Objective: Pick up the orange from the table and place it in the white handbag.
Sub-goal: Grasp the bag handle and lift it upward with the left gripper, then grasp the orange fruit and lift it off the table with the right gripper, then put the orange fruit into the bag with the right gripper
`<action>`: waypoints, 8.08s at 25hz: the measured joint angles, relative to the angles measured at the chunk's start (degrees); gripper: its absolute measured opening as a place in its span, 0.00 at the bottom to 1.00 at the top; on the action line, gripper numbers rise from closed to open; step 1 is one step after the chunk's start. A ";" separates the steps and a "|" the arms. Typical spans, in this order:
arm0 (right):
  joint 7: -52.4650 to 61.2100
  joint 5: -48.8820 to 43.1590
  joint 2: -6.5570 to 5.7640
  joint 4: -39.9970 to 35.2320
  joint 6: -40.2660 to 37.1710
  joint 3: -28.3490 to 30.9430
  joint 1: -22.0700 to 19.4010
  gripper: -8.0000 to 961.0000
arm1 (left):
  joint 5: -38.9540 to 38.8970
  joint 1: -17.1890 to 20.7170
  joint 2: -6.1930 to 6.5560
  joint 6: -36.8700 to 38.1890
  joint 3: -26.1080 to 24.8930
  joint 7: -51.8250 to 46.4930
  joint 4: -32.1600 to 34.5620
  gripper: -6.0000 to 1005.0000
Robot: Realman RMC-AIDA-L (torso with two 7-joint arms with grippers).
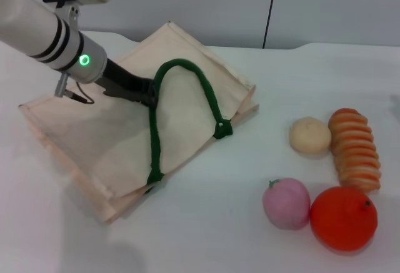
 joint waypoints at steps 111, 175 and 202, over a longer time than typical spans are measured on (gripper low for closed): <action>57.99 -90.08 0.37 -52.16 34.22 -0.40 -6.90 0.86 | -45.76 3.43 3.21 36.79 0.28 16.46 -30.20 0.03; 62.45 -90.11 -0.11 -50.88 30.97 -8.56 -5.31 0.30 | -47.25 4.50 3.32 36.00 0.28 16.55 -30.10 0.03; 60.41 -84.69 -0.22 -54.18 35.99 1.62 2.43 0.10 | -48.81 3.68 3.31 36.00 0.28 16.55 -29.63 0.03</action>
